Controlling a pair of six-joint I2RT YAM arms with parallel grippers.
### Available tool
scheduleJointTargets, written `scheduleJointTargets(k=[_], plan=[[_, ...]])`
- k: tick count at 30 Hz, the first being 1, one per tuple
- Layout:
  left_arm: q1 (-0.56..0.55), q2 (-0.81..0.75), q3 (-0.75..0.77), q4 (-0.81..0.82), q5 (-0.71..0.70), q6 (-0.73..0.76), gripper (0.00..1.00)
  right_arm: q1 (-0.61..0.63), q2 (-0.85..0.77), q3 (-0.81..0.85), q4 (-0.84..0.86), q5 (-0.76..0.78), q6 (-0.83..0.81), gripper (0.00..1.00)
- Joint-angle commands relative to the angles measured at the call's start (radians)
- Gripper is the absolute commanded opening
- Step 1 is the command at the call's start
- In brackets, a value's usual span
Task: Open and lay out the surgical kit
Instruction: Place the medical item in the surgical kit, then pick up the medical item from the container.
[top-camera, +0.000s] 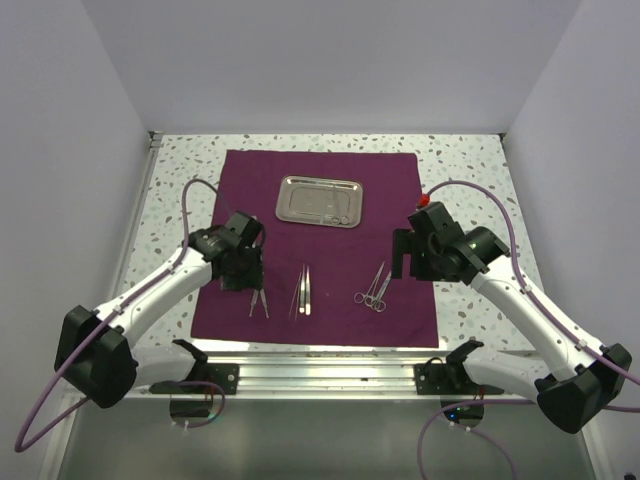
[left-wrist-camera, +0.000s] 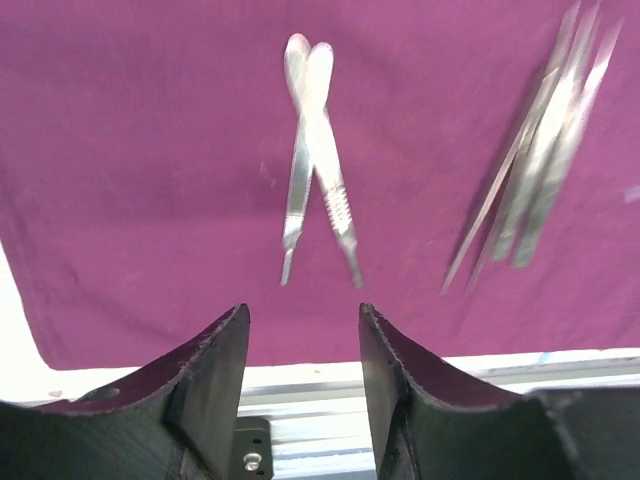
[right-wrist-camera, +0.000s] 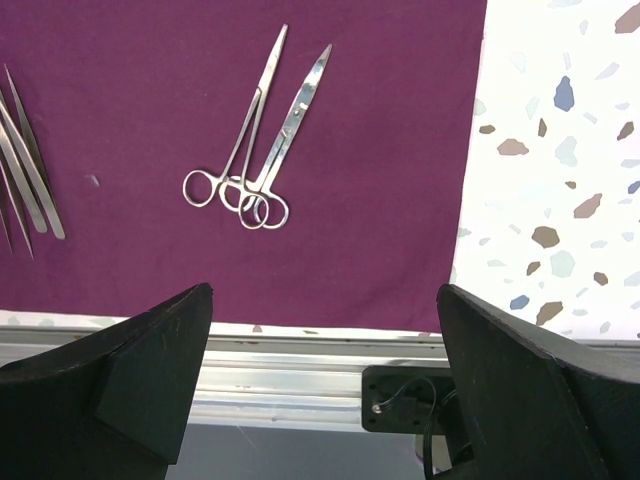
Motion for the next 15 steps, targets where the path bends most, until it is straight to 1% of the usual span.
scheduleJointTargets(k=[1,2,3,5,6,7,8,9,10,11,12,13,14,15], plan=[[-0.003,0.059,0.170,0.003,-0.043,0.038,0.52,-0.005,-0.005,-0.007,0.026,0.004,0.016,0.98],[-0.003,0.086,0.201,0.011,-0.055,0.045,0.52,-0.003,-0.003,-0.009,0.029,0.003,0.019,0.98],[-0.002,0.149,0.232,0.034,-0.057,0.054,0.51,-0.003,-0.002,-0.007,0.029,0.007,0.020,0.98],[-0.003,0.218,0.330,0.064,-0.057,0.080,0.50,-0.005,0.004,0.001,0.023,0.011,0.026,0.98],[-0.003,0.291,0.367,0.090,-0.055,0.088,0.49,-0.005,0.006,0.002,0.023,0.017,0.028,0.98],[-0.003,0.330,0.440,0.106,-0.054,0.104,0.49,-0.003,0.007,0.005,0.023,0.020,0.031,0.98],[-0.003,0.368,0.479,0.118,-0.052,0.111,0.49,-0.003,0.008,0.010,0.020,0.024,0.032,0.98],[-0.003,0.448,0.520,0.141,-0.046,0.120,0.48,-0.005,0.011,0.013,0.017,0.029,0.034,0.98],[-0.003,0.488,0.593,0.155,-0.037,0.135,0.48,-0.005,0.015,0.016,0.012,0.038,0.035,0.98],[-0.003,0.528,0.631,0.169,-0.025,0.141,0.48,-0.003,0.017,0.022,0.003,0.041,0.040,0.98],[-0.003,0.607,0.669,0.187,-0.015,0.151,0.48,-0.003,0.018,0.025,0.000,0.046,0.042,0.98],[-0.003,0.644,0.745,0.195,-0.008,0.163,0.48,-0.003,0.020,0.025,-0.002,0.047,0.048,0.98],[-0.003,0.722,0.779,0.212,0.005,0.171,0.48,-0.005,0.021,0.025,-0.006,0.049,0.051,0.98],[-0.003,0.764,0.865,0.209,0.015,0.177,0.48,-0.005,0.021,0.025,-0.008,0.052,0.055,0.98]])
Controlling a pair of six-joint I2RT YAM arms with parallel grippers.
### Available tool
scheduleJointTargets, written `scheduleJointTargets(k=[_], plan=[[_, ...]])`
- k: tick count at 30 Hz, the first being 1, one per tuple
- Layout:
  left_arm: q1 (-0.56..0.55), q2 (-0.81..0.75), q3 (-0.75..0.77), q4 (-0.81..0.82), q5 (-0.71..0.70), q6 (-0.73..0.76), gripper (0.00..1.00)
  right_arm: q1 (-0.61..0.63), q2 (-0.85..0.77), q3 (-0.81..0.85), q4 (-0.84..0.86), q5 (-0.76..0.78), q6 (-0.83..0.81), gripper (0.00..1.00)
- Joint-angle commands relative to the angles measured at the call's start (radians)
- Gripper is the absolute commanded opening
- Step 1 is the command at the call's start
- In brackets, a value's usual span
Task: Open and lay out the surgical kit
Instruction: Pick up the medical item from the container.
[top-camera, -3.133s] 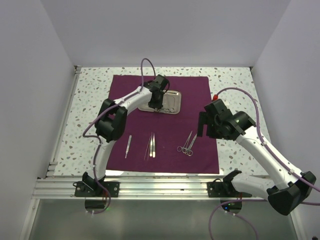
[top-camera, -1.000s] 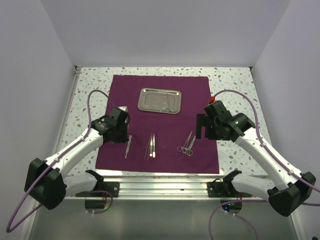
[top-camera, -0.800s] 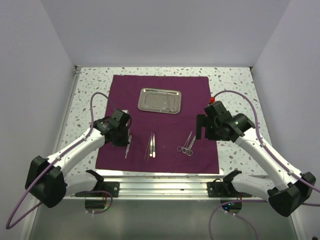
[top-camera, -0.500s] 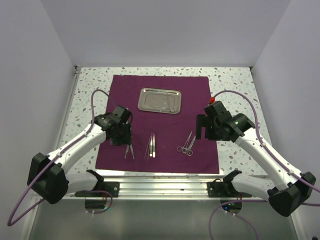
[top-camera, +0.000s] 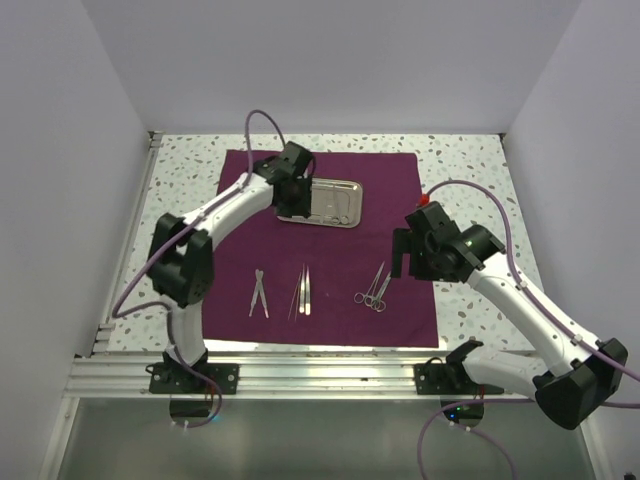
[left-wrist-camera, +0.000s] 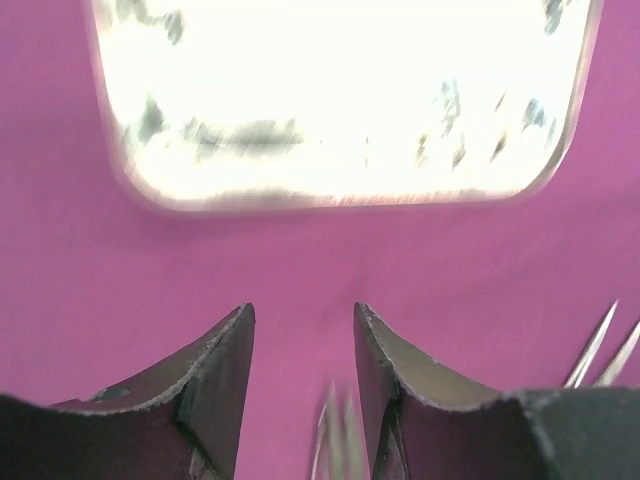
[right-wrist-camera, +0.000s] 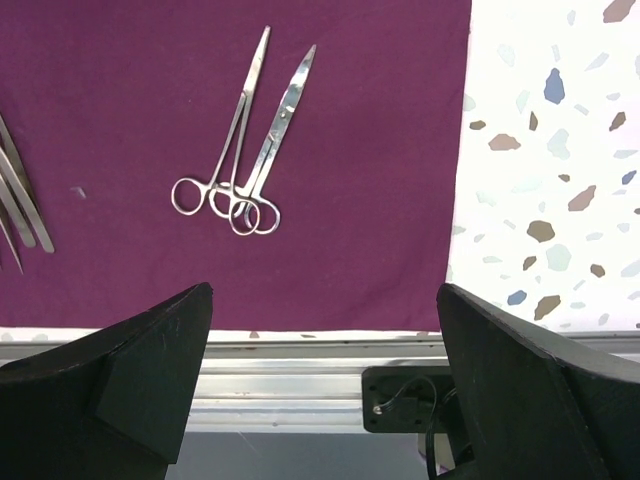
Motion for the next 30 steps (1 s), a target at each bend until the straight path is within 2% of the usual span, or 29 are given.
scheduleJointTargets(k=[1,6,10,24,30], plan=[[-0.003,0.142,0.193,0.065,0.047,0.062,0.48,-0.004,0.005,0.028,-0.012,0.038,0.029,0.98],[-0.003,0.358,0.422,0.037,0.080,0.078,0.47,-0.005,0.023,0.043,-0.038,0.073,0.028,0.98],[-0.005,0.438,0.485,0.033,0.106,0.077,0.46,-0.005,0.038,0.057,-0.049,0.097,0.018,0.99],[-0.032,0.472,0.353,0.074,0.092,0.100,0.39,-0.008,0.090,0.068,-0.020,0.090,-0.003,0.98],[-0.054,0.479,0.312,0.085,0.061,0.098,0.39,-0.010,0.077,0.059,-0.023,0.086,-0.009,0.98]])
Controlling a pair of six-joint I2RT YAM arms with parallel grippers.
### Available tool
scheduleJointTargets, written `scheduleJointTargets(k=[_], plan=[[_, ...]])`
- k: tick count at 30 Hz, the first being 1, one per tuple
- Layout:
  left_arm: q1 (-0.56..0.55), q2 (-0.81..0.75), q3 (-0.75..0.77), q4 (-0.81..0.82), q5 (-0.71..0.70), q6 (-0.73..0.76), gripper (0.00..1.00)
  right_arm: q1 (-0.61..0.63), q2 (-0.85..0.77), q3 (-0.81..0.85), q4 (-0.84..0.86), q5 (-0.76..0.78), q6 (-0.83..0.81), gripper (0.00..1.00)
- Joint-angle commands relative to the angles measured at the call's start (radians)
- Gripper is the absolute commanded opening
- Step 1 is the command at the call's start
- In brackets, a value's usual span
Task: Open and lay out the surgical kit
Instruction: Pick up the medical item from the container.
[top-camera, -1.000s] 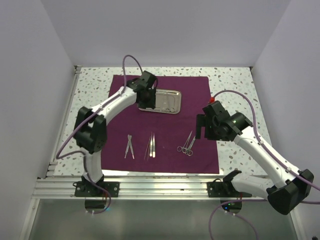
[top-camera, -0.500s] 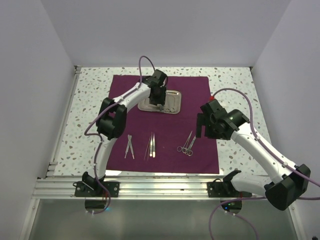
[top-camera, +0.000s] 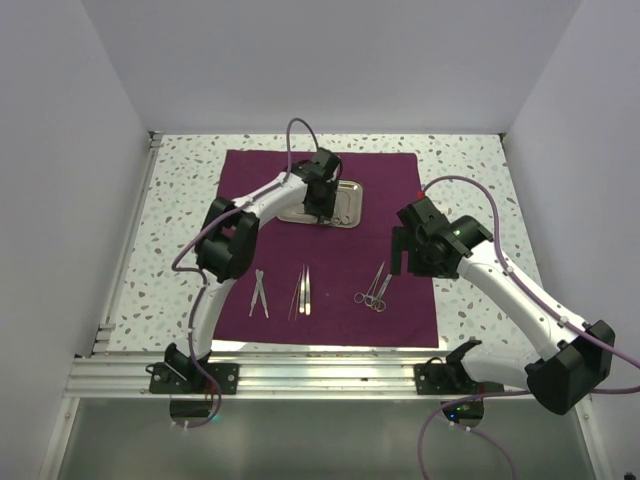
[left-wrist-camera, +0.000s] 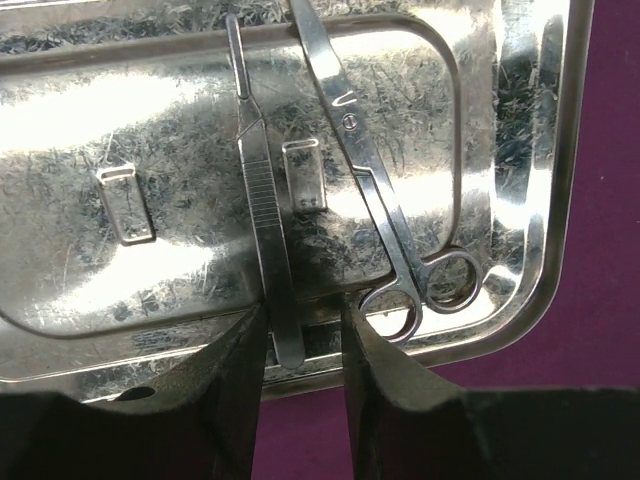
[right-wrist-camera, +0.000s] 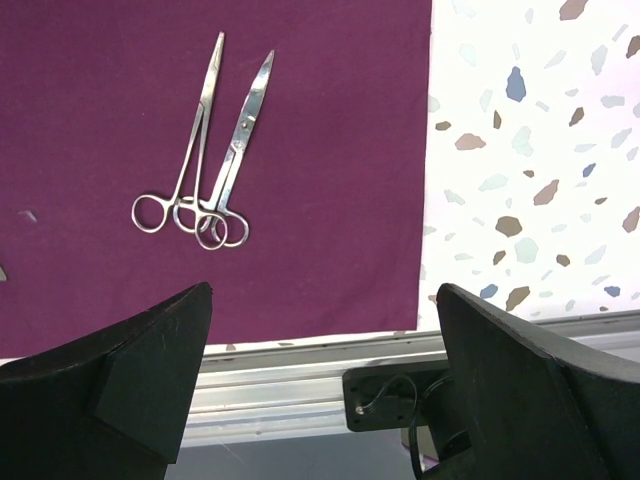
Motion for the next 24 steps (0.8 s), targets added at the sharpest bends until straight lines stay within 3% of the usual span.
scheduleJointTargets(k=[1,15,24], plan=[[-0.017,0.028,-0.047,-0.003,-0.018,0.016,0.39,-0.004,-0.016,0.023,0.010,0.019,-0.013,0.98],[-0.015,0.097,-0.038,-0.106,-0.165,0.016,0.31,-0.014,-0.039,0.017,0.007,0.021,-0.026,0.98],[-0.015,0.121,-0.069,-0.097,-0.079,0.026,0.12,-0.018,-0.050,0.011,0.010,0.016,-0.023,0.98]])
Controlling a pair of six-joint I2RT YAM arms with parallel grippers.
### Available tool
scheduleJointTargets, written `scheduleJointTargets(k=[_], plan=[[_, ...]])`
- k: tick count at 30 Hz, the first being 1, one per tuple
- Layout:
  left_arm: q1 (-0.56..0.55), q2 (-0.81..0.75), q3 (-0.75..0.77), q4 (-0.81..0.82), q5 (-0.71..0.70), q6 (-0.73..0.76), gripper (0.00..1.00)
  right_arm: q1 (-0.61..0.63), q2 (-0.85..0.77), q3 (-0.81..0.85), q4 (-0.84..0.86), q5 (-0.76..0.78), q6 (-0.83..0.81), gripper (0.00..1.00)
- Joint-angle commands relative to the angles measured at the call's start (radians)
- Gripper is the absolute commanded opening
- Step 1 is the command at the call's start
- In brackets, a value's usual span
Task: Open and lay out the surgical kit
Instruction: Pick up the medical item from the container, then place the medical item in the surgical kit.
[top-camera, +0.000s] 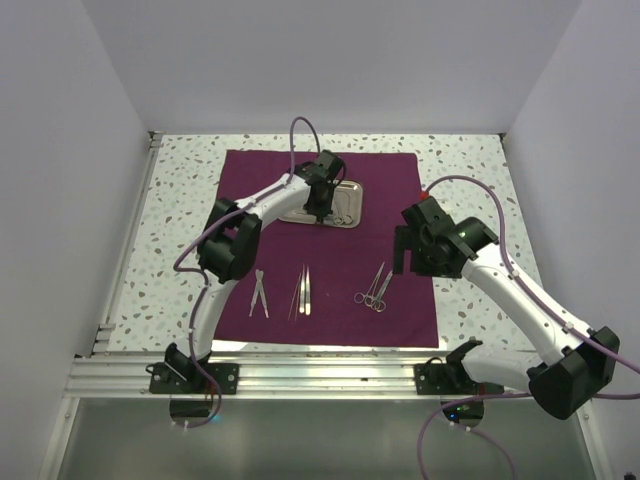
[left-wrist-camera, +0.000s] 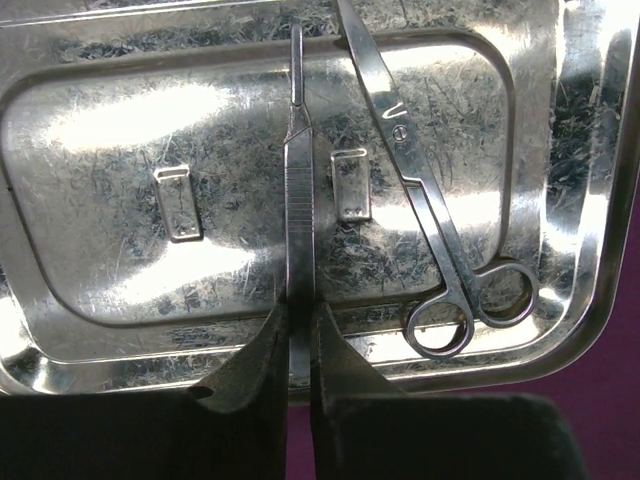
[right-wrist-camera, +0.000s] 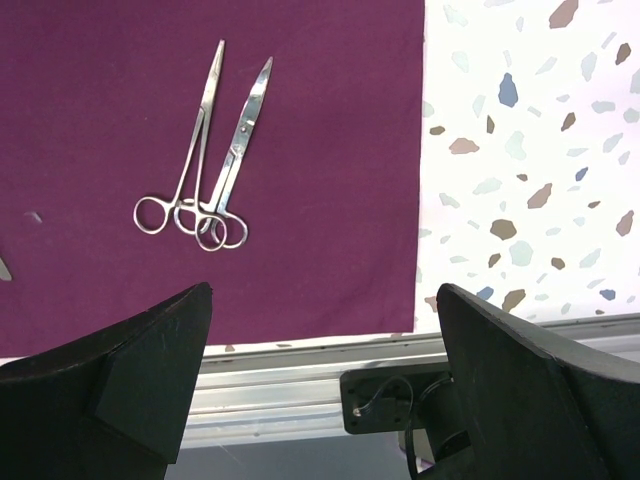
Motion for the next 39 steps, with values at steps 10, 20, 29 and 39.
scheduleJointTargets(k=[10,20,29,39], plan=[[0.013,0.032,0.026,-0.120,0.095,0.062,0.00,-0.007,-0.054,0.002,0.002,0.007,0.001,0.98],[0.029,-0.123,0.163,-0.217,0.112,0.066,0.00,-0.006,-0.082,-0.014,0.019,-0.023,0.001,0.98],[0.019,-0.404,-0.168,-0.165,0.085,-0.001,0.00,-0.006,-0.125,-0.029,0.016,-0.040,-0.011,0.99],[0.002,-0.906,-0.837,-0.056,0.068,-0.130,0.00,-0.004,-0.157,-0.063,0.030,-0.089,-0.020,0.98]])
